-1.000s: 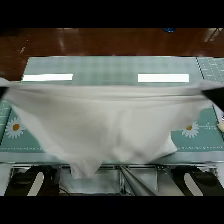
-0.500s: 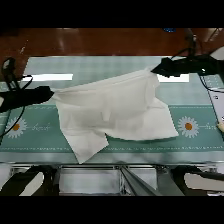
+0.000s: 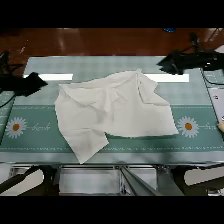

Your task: Fold the shirts.

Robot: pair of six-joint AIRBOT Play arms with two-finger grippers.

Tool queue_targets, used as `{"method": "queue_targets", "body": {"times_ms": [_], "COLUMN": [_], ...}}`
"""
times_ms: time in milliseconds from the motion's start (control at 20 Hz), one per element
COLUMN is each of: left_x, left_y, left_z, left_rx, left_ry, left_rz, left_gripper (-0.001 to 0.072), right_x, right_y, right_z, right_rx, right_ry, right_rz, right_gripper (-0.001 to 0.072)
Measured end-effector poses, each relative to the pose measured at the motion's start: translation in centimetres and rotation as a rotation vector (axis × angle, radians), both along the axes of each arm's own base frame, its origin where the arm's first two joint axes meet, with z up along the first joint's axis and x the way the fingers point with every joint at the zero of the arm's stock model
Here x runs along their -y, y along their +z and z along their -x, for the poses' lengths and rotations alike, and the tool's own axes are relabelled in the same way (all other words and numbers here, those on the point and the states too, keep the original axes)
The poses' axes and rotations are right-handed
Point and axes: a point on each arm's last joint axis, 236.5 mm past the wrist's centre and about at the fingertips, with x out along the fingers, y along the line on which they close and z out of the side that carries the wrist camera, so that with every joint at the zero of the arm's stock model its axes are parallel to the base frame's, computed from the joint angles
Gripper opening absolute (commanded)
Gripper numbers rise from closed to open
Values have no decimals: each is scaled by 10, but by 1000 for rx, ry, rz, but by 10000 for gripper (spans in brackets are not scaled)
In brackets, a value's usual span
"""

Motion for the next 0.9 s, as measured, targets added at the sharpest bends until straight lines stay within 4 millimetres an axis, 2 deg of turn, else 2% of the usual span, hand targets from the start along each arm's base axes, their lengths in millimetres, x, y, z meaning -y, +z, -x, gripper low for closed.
{"method": "queue_targets", "body": {"times_ms": [50, 150, 300, 400, 600, 750, 900], "left_x": [-15, -17, 3, 18, 33, 43, 63], "left_y": [-8, -39, -81, -96, -115, -122, -128], "left_z": [18, 70, 122, 139, 160, 165, 167], "left_rx": [-38, -150, -220, -237, -279, -304, -344], "left_ry": [33, 72, 148, 171, 178, 162, 109], "left_rz": [12, 91, 244, 324, 385, 411, 441], "left_gripper": [507, 507, 507, 506, 506, 506, 506], "right_x": [24, 68, 90, 91, 80, 75, 71], "right_y": [-6, -22, -49, -64, -76, -79, -80], "right_z": [21, 65, 134, 168, 195, 203, 207], "right_rx": [-43, -118, -169, -164, -128, -124, -127], "right_ry": [-10, -104, -236, -309, -385, -392, -393], "right_rz": [67, 169, 194, 189, 153, 139, 128], "right_gripper": [405, 405, 405, 405, 406, 406, 405]}}
